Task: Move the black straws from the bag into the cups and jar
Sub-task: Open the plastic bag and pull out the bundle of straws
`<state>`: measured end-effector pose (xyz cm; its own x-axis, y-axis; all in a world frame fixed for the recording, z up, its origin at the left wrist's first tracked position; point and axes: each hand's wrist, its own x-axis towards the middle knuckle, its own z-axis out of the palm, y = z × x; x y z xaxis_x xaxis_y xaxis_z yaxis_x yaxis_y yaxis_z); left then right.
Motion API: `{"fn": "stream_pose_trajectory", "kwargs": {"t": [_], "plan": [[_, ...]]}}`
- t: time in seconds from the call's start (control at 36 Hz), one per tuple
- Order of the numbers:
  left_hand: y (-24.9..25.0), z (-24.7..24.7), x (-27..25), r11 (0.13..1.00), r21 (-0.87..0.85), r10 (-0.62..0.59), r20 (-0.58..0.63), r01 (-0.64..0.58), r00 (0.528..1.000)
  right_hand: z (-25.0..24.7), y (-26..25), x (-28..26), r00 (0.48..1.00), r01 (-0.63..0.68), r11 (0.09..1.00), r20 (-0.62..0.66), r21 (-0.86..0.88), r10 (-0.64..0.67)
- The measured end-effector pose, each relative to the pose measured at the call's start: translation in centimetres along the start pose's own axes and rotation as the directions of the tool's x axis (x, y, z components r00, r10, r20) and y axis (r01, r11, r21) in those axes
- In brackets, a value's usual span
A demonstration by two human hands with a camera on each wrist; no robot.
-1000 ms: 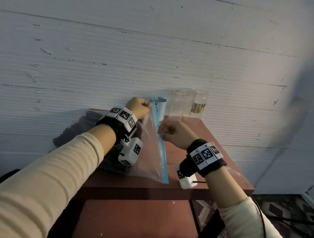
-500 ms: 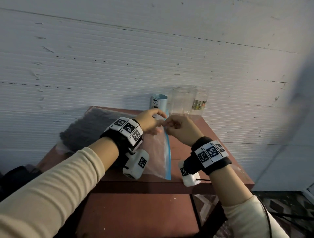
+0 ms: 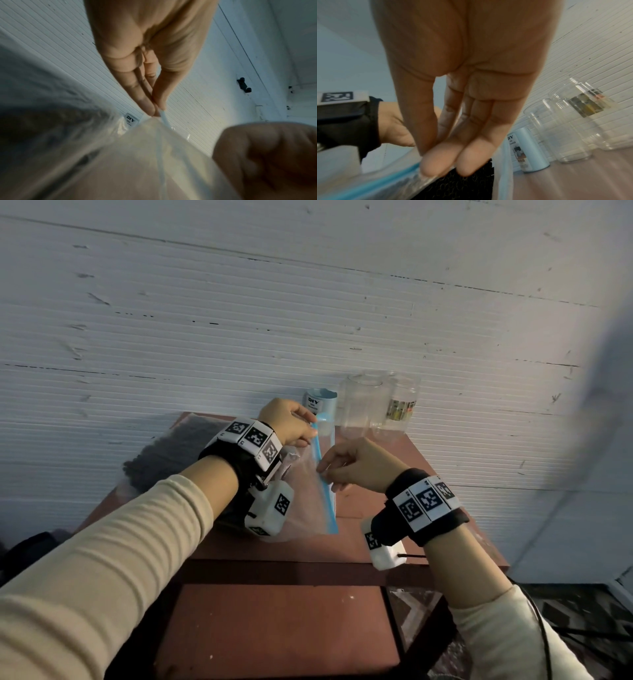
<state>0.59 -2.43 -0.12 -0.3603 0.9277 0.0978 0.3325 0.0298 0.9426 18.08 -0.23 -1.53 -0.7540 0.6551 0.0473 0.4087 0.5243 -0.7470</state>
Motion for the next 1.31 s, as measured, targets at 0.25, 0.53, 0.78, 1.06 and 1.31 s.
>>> {"fn": "stream_pose_trajectory", "kwargs": {"t": [0.25,0.53,0.78,1.06,1.31], "plan": [[0.2,-1.2,0.4,1.0,-0.026,0.009,-0.023,-0.009,1.0,0.3,-0.2,-0.1,0.986,-0.005,1.0,0.166,0.022,0.001],[0.2,-0.6,0.6,1.0,0.01,0.016,-0.03,-0.016,0.999,0.3,-0.2,-1.4,0.937,-0.049,0.999,0.346,-0.016,0.051],[-0.4,0.6,0.4,1.0,-0.009,0.015,0.062,-0.014,0.998,-0.8,0.3,-1.9,0.934,0.019,1.0,0.357,-0.021,-0.01],[-0.5,1.0,-0.6,0.998,0.061,-0.007,0.147,-0.002,0.989,-1.6,1.1,1.2,0.998,-0.042,0.986,-0.044,-0.162,0.035],[0.8,0.4,-0.5,0.972,0.233,-0.005,0.131,-0.025,0.991,-0.7,1.9,4.2,0.945,-0.298,0.927,0.07,-0.227,0.321]]}}
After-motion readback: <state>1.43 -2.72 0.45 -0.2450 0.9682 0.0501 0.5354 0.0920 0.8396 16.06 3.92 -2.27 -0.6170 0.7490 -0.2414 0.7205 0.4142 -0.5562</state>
